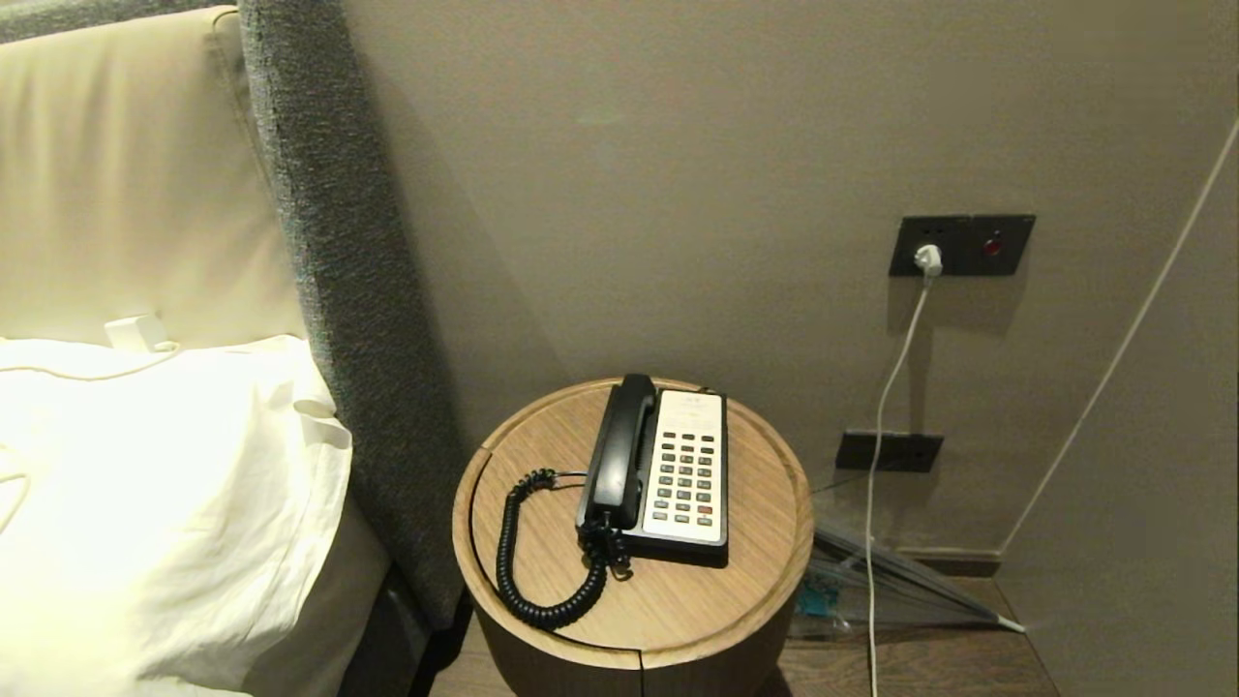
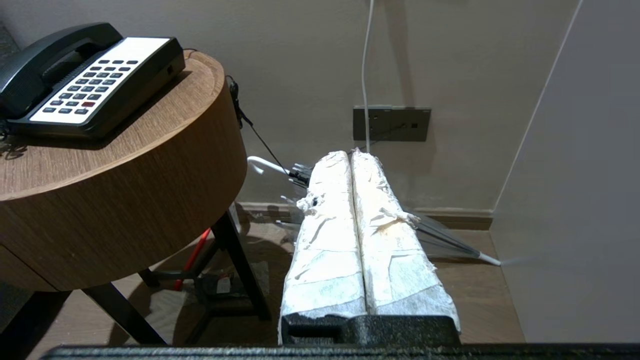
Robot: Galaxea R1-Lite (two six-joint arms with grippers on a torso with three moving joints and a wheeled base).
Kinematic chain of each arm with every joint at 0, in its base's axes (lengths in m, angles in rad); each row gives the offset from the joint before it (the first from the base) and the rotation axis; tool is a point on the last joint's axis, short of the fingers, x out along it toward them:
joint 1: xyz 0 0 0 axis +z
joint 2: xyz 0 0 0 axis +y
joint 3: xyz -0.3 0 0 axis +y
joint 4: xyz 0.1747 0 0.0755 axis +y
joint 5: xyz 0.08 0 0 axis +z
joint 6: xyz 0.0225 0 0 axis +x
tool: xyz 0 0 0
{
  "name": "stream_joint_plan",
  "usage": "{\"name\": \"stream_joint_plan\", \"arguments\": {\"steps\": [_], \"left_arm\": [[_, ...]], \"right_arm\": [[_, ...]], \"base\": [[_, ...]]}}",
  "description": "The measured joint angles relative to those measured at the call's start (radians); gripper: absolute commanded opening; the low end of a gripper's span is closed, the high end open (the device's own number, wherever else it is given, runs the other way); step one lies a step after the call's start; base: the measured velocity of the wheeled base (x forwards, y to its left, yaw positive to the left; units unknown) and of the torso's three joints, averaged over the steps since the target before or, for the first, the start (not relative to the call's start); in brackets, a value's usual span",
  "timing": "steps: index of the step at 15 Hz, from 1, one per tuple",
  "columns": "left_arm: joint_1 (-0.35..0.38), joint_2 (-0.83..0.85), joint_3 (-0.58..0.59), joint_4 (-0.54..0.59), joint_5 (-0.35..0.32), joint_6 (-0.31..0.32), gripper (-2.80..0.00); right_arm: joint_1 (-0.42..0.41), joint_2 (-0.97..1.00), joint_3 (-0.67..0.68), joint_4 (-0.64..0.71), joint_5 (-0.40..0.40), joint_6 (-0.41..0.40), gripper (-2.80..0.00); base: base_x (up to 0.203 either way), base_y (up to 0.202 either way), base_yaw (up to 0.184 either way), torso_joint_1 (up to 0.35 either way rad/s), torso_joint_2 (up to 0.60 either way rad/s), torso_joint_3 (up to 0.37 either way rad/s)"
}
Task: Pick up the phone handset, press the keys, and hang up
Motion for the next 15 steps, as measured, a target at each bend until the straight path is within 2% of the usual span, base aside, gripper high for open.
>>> {"name": "stream_joint_plan", "arguments": {"steps": [15], "left_arm": [[0.000, 0.000, 0.000, 0.000, 0.000, 0.000, -2.80]], "right_arm": [[0.000, 0.000, 0.000, 0.000, 0.000, 0.000, -2.80]], "base": [[0.000, 0.000, 0.000, 0.000, 0.00, 0.000]]}}
